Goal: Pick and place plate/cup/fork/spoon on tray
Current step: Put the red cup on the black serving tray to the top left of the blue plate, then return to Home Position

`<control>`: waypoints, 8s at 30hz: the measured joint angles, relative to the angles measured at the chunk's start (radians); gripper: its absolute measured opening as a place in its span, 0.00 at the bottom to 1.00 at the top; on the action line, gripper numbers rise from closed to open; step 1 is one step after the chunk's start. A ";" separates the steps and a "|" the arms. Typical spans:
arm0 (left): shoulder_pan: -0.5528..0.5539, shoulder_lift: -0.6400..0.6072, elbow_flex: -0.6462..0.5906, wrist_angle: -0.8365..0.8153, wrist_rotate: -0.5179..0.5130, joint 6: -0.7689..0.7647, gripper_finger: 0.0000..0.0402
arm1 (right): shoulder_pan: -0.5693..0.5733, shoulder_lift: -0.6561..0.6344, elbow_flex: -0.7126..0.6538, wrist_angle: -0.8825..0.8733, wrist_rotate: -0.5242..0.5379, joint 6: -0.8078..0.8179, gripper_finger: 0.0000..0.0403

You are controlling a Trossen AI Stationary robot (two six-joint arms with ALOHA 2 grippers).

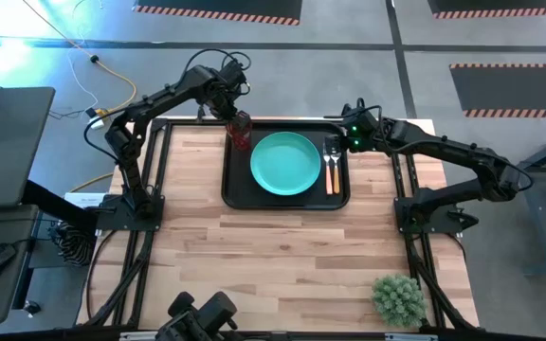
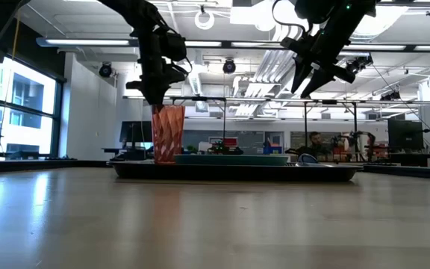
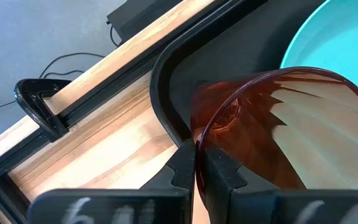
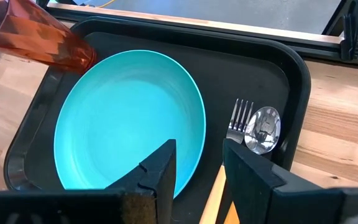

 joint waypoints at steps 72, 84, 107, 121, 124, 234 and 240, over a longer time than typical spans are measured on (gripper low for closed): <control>0.007 -0.001 -0.001 -0.005 0.036 -0.025 0.29 | 0.000 0.000 0.000 0.000 0.000 0.000 0.31; 0.007 -0.001 -0.001 -0.005 -0.016 -0.024 0.29 | 0.000 0.000 0.000 0.000 0.000 0.000 0.31; 0.013 -0.033 -0.001 -0.007 -0.031 0.019 0.29 | 0.000 0.000 0.000 0.000 0.000 0.000 0.31; 0.010 -0.221 -0.001 -0.017 -0.035 0.048 0.29 | 0.000 0.000 0.000 0.000 -0.020 0.000 0.31; -0.016 -0.283 -0.001 -0.016 -0.017 0.046 0.29 | 0.000 0.000 0.000 0.000 -0.023 -0.009 0.31; -0.624 -1.814 -1.680 1.115 0.196 -0.077 0.29 | 0.472 -0.842 -0.553 0.699 -0.234 -0.498 0.31; -0.624 -1.814 -1.680 1.115 0.196 -0.077 0.29 | 0.472 -0.986 -0.707 0.702 -0.244 -0.481 0.31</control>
